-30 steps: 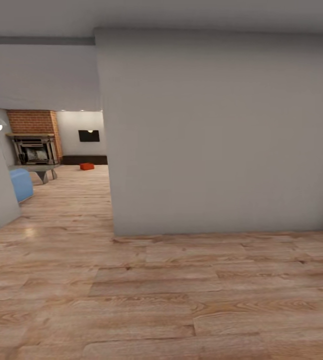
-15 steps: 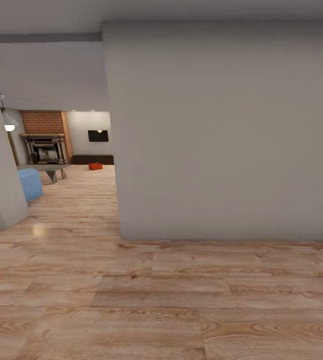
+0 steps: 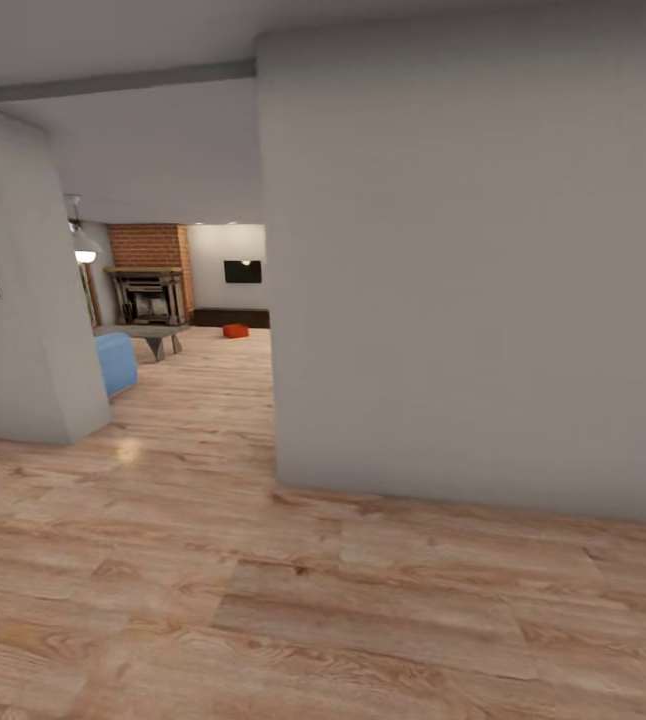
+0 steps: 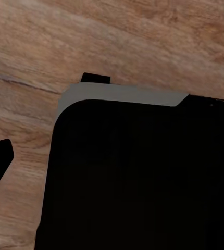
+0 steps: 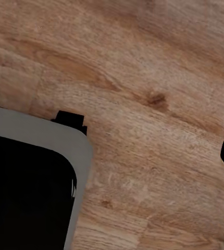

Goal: Move the two storage containers from the living room to the garage. In the garage, place one container on the floor and stack the other container on top of it (either order is fine).

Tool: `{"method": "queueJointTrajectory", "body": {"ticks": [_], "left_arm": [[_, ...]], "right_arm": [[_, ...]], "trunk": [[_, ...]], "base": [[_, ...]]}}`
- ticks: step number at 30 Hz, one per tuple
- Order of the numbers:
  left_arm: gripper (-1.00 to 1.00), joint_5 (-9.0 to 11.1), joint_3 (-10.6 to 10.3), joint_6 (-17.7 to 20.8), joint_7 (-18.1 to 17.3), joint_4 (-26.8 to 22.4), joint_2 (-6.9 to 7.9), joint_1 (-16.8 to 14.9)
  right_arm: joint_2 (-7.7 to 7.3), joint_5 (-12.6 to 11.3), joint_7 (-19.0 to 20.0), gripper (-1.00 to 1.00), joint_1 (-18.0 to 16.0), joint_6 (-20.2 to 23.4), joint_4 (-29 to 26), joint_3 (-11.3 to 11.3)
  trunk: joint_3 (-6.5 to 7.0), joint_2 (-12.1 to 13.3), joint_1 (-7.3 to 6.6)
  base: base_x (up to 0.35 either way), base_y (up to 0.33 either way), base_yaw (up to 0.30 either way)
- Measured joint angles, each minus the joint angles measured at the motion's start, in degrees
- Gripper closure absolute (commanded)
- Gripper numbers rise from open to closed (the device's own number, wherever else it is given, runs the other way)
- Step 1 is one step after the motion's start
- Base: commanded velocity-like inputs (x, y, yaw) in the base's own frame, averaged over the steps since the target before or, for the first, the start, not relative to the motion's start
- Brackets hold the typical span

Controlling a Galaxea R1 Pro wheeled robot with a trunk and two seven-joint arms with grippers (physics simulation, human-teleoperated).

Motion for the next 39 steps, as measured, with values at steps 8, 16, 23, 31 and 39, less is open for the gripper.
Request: {"method": "queueJointTrajectory", "body": {"ticks": [8, 16, 23, 31, 39], "left_arm": [[-1.00, 0.0, 0.0, -0.1, 0.0, 0.0, 0.00, 0.0], [-1.00, 0.0, 0.0, 0.0, 0.0, 0.1, 0.00, 0.0], [-1.00, 0.0, 0.0, 0.0, 0.0, 0.1, 0.00, 0.0], [-1.00, 0.0, 0.0, 0.0, 0.0, 0.1, 0.00, 0.0], [-1.00, 0.0, 0.0, 0.0, 0.0, 0.1, 0.00, 0.0]], "right_arm": [[0.11, 0.0, 0.0, -1.00, 0.0, 0.0, 0.0, 0.0], [0.12, 0.0, -0.1, -1.00, 0.0, 0.0, 0.0, 0.0], [0.12, 0.0, -0.1, -1.00, 0.0, 0.0, 0.0, 0.0], [0.12, 0.0, -0.1, -1.00, 0.0, 0.0, 0.0, 0.0], [0.12, 0.0, -0.1, -1.00, 0.0, -0.1, 0.0, 0.0]], "trunk": [[0.00, 0.0, 0.00], [0.00, 0.0, 0.00], [0.00, 0.0, 0.00], [0.00, 0.0, 0.00], [0.00, 0.0, 0.00]], "base": [[0.323, 0.000, 0.274], [0.323, 0.000, 0.274], [0.323, 0.000, 0.274], [0.323, 0.000, 0.274], [0.323, 0.000, 0.274]]}}
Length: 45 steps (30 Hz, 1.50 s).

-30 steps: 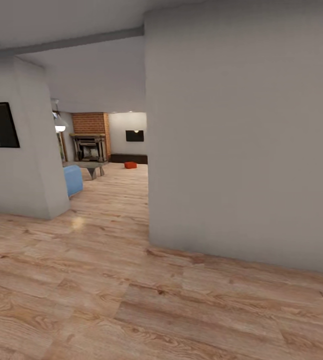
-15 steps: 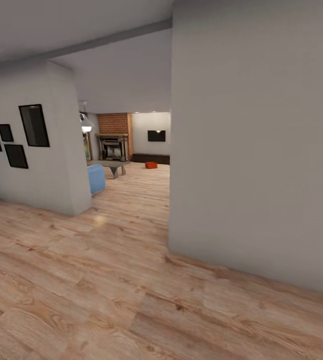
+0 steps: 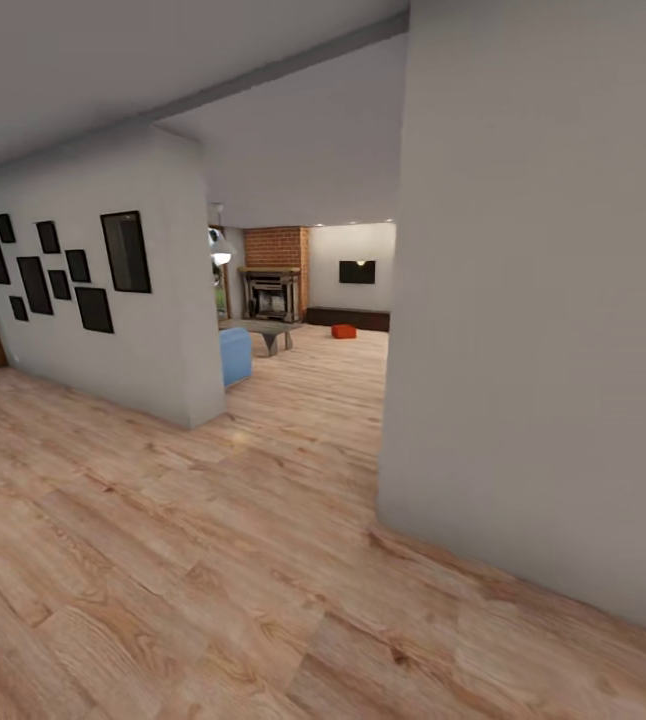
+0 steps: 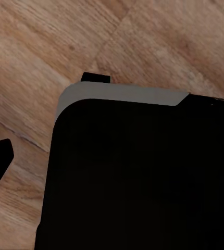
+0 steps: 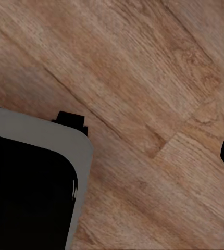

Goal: Move the two storage containers from the living room to the garage. In the garage, place one container on the floor and stack the other container on top of it (either order is fine).

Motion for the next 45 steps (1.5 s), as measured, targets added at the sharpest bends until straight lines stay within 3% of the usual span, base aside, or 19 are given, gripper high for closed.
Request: {"method": "queueJointTrajectory", "body": {"ticks": [21, 31, 45], "left_arm": [[-1.00, -0.1, 0.0, 0.1, 0.0, 0.0, 0.00, 0.0], [-1.00, -0.1, 0.0, 0.0, 0.0, 0.0, 0.00, 0.0], [-1.00, -0.1, 0.0, 0.0, 0.0, 0.0, 0.00, 0.0]], "right_arm": [[0.00, 0.1, 0.0, -1.00, 0.0, 0.0, 0.0, 0.1], [-0.04, 0.0, 0.0, -1.00, 0.0, -0.1, 0.0, 0.0], [0.00, 0.1, 0.0, -1.00, 0.0, -0.1, 0.0, 0.0]], "trunk": [[0.00, 0.0, 0.00], [0.00, 0.0, 0.00], [0.00, 0.0, 0.00]], "base": [[0.323, 0.000, 0.056], [0.323, 0.000, 0.190], [0.323, 0.000, 0.014]]}}
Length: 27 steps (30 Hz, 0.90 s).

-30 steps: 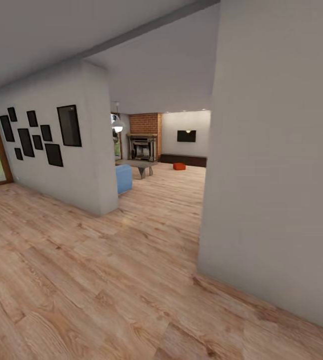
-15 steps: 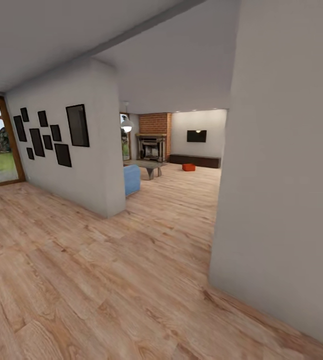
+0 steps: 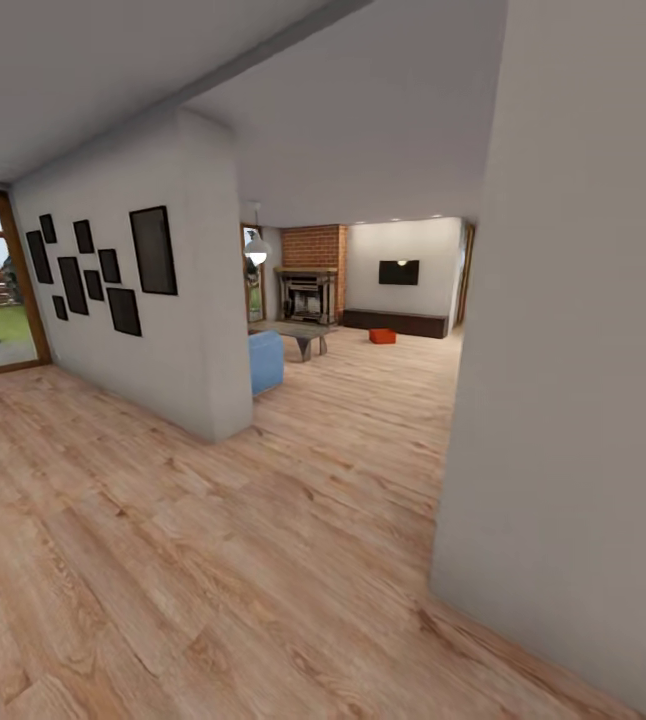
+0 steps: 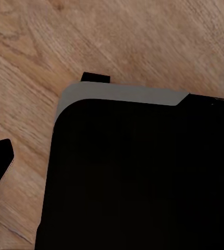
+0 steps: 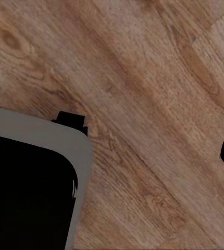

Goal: Move the two storage containers from the living room to the garage. In the garage, place one container on the floor and stack the other container on top of it (either order is fine).

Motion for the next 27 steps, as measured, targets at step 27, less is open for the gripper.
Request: {"method": "queueJointTrajectory", "body": {"ticks": [27], "left_arm": [[-1.00, 0.1, 0.0, 0.0, 0.0, 0.0, 0.00, 0.0]], "right_arm": [[0.00, 0.0, 0.0, -1.00, 0.0, -0.2, 0.0, 0.0]], "trunk": [[0.00, 0.0, 0.00]], "base": [[0.323, 0.000, 0.129]]}}
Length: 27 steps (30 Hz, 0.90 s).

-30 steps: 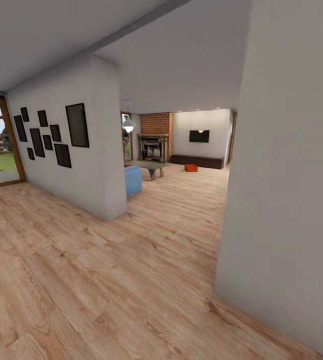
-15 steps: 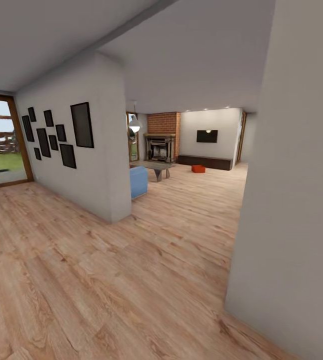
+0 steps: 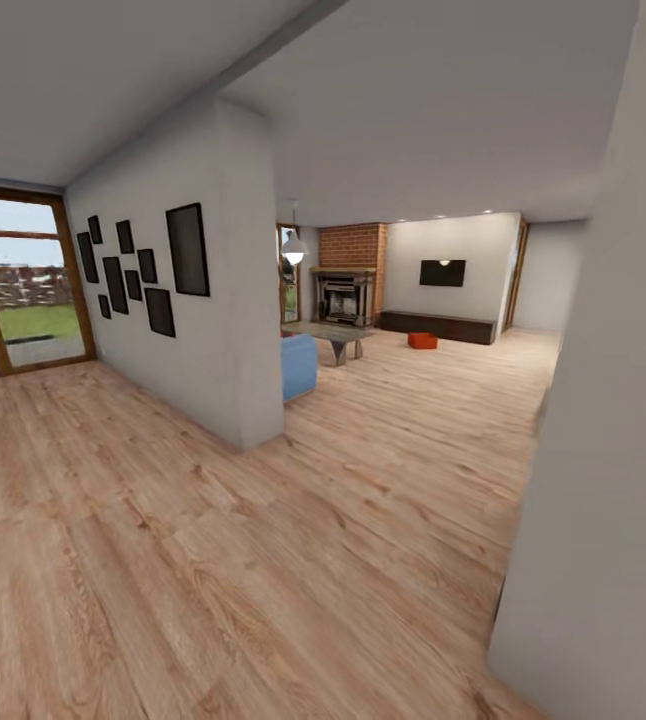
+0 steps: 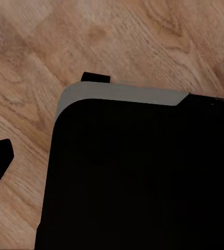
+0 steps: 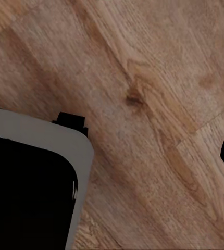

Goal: Move the two storage containers from the living room to the garage. In the garage, place one container on the floor and stack the other container on top of it (either order is fine).

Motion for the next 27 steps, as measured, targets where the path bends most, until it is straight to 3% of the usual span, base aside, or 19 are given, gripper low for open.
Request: {"method": "queueJointTrajectory", "body": {"ticks": [27], "left_arm": [[-1.00, 0.0, 0.0, -0.1, 0.0, 0.0, 0.00, 0.0]], "right_arm": [[0.00, 0.2, 0.0, -1.00, 0.0, 0.0, 0.0, 0.1]], "trunk": [[0.00, 0.0, 0.00]], "base": [[0.323, 0.000, 0.000]]}}
